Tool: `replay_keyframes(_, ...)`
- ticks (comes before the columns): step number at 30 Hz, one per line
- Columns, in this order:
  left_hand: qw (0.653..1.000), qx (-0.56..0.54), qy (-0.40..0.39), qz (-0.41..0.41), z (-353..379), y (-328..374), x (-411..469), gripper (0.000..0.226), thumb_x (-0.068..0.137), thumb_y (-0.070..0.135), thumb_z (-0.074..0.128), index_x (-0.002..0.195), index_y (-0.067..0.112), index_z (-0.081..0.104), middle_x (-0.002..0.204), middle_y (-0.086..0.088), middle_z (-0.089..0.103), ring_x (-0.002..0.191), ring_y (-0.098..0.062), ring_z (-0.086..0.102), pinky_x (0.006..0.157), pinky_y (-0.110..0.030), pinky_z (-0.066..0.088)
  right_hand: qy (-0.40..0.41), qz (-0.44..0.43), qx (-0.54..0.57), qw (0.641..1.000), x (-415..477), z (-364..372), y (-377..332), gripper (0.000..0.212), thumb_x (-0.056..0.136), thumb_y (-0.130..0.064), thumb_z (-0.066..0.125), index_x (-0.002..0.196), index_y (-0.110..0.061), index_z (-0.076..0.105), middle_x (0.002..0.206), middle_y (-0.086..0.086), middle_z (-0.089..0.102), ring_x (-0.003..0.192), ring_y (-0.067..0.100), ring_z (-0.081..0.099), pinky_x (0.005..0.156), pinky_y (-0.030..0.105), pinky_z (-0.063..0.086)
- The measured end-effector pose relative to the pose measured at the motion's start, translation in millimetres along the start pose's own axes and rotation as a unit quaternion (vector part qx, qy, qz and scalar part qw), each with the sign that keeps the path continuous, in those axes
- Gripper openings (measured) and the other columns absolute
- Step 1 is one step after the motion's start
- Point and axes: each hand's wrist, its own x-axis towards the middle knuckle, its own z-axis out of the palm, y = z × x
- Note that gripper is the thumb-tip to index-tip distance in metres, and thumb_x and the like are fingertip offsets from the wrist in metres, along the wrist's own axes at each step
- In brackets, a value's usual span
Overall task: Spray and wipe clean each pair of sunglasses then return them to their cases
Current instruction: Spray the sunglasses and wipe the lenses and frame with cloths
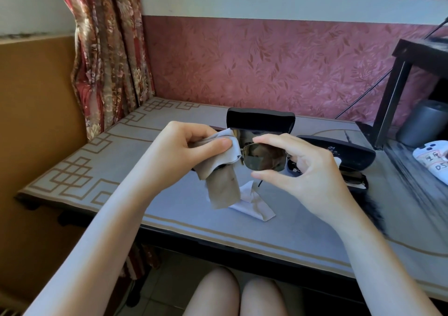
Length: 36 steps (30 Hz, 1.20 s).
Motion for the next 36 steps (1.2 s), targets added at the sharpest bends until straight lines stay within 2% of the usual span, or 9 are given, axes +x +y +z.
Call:
replay_keyframes(4, 0.999, -0.019, -0.011, -0.023, -3, -4, -1, 0.01, 0.083, 0.024, 0.07, 0.078, 0.017, 0.074, 0.076, -0.006, 0.074, 0.066, -0.012, 0.064, 0.063, -0.027, 0.047, -0.001, 0.004, -0.001, 1.0, -3, -1, 2, 0.043, 0.074, -0.016, 0.081, 0.113, -0.026, 0.067, 0.104, -0.005, 0.068, 0.103, 0.011, 0.061, 0.096, 0.024, 0.045)
replay_keyframes(8, 0.996, -0.041, -0.068, -0.043, -8, -3, -3, 0.004, 0.082, 0.012, 0.071, 0.085, 0.013, 0.073, 0.078, 0.001, 0.074, 0.073, -0.008, 0.066, 0.064, -0.016, 0.05, 0.006, 0.007, -0.009, 1.0, -4, 0, 2, 0.043, 0.073, -0.023, 0.083, 0.113, -0.03, 0.068, 0.105, -0.004, 0.068, 0.104, 0.017, 0.062, 0.101, 0.041, 0.043)
replay_keyframes(13, 0.999, -0.006, -0.048, -0.017, -3, -2, -1, 0.008, 0.081, 0.016, 0.074, 0.085, 0.022, 0.074, 0.086, -0.003, 0.074, 0.076, -0.007, 0.064, 0.068, -0.022, 0.048, 0.001, -0.002, -0.024, 1.0, -2, 0, -1, 0.043, 0.075, -0.011, 0.081, 0.111, -0.029, 0.066, 0.103, -0.002, 0.067, 0.099, 0.01, 0.06, 0.092, 0.022, 0.045)
replay_keyframes(16, 0.999, -0.012, -0.032, -0.01, -1, 0, -2, 0.003, 0.081, 0.025, 0.073, 0.084, 0.025, 0.075, 0.079, -0.004, 0.072, 0.069, -0.006, 0.059, 0.064, -0.023, 0.043, 0.003, -0.002, -0.028, 1.0, -2, -1, -2, 0.043, 0.075, -0.013, 0.082, 0.11, -0.034, 0.066, 0.103, -0.005, 0.067, 0.102, 0.012, 0.06, 0.097, 0.032, 0.044)
replay_keyframes(19, 1.0, 0.014, -0.003, 0.003, 3, 1, -3, 0.015, 0.082, 0.036, 0.072, 0.078, 0.022, 0.073, 0.064, 0.0, 0.059, 0.061, -0.008, 0.048, 0.058, -0.025, 0.036, 0.013, 0.001, -0.017, 1.0, -2, -1, -1, 0.044, 0.075, -0.014, 0.082, 0.111, -0.034, 0.066, 0.105, -0.004, 0.068, 0.103, 0.016, 0.061, 0.099, 0.044, 0.044)
replay_keyframes(25, 1.0, 0.016, 0.011, 0.006, 5, 2, -2, 0.032, 0.09, 0.031, 0.062, 0.062, 0.015, 0.063, 0.055, 0.006, 0.045, 0.053, -0.008, 0.038, 0.051, -0.021, 0.029, 0.025, 0.019, -0.03, 0.999, -2, -2, 1, 0.042, 0.073, -0.035, 0.081, 0.112, -0.043, 0.066, 0.108, -0.009, 0.068, 0.109, 0.017, 0.062, 0.103, 0.059, 0.035)
replay_keyframes(28, 1.0, -0.016, -0.014, -0.009, -3, -1, -6, 0.022, 0.083, 0.032, 0.065, 0.072, 0.013, 0.069, 0.06, 0.003, 0.059, 0.056, -0.006, 0.05, 0.052, -0.012, 0.038, 0.023, 0.037, -0.042, 0.998, -2, -2, 2, 0.044, 0.069, -0.058, 0.072, 0.111, -0.052, 0.062, 0.112, -0.015, 0.067, 0.111, 0.015, 0.061, 0.103, 0.07, 0.025)
replay_keyframes(31, 0.995, -0.064, -0.074, -0.033, -16, -8, -10, 0.023, 0.07, 0.027, 0.071, 0.09, 0.016, 0.074, 0.085, -0.003, 0.074, 0.078, -0.008, 0.066, 0.069, -0.018, 0.049, 0.019, 0.043, -0.037, 0.998, -3, -1, 6, 0.049, 0.066, -0.07, 0.069, 0.111, -0.053, 0.062, 0.113, -0.015, 0.067, 0.113, 0.015, 0.061, 0.103, 0.071, 0.022)
replay_keyframes(36, 0.996, -0.037, -0.076, -0.012, -14, -9, -10, 0.029, 0.065, 0.02, 0.082, 0.092, 0.015, 0.072, 0.089, 0.003, 0.075, 0.081, -0.01, 0.068, 0.072, -0.021, 0.055, 0.015, 0.024, 0.008, 1.0, -3, 1, 3, 0.042, 0.071, -0.034, 0.08, 0.11, -0.038, 0.067, 0.102, -0.006, 0.069, 0.103, 0.02, 0.063, 0.1, 0.055, 0.04)
